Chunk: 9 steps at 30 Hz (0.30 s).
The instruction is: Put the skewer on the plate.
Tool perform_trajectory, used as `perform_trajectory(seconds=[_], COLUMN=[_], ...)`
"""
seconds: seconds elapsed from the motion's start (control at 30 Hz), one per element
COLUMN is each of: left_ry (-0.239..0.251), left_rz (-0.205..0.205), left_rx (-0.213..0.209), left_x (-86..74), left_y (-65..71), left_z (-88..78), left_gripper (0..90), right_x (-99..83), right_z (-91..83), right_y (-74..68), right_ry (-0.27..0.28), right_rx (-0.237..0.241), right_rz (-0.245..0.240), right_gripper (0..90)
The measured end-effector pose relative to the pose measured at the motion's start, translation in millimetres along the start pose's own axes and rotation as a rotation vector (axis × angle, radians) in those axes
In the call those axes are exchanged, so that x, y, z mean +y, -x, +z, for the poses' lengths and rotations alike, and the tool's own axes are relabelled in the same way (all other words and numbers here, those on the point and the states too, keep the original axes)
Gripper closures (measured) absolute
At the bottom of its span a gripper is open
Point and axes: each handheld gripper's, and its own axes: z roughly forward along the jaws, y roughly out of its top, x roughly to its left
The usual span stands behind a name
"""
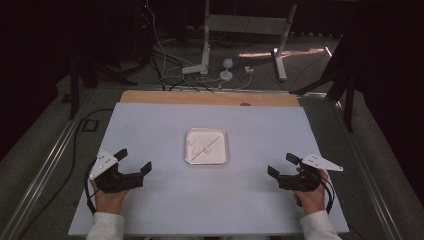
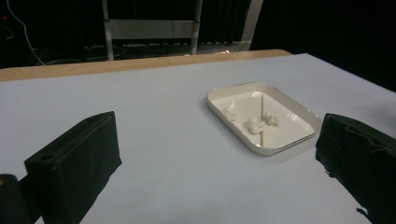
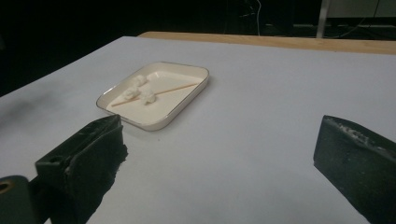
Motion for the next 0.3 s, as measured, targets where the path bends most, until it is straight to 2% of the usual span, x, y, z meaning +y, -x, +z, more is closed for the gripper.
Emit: perform_trajectory(seconds=[0.3], left_ry=[0.016], left_rz=[-0.023], left_rx=[0.022], left_x=[-0.7], left_y=[-3.8], left_z=[-3.5], left_gripper=[0.5], right_x=[-3.5], right_z=[-0.3], right_y=[3.0], right_ry=[-0.008], right_rx=[-0.009], right_rz=[0.006], right_gripper=[1.4])
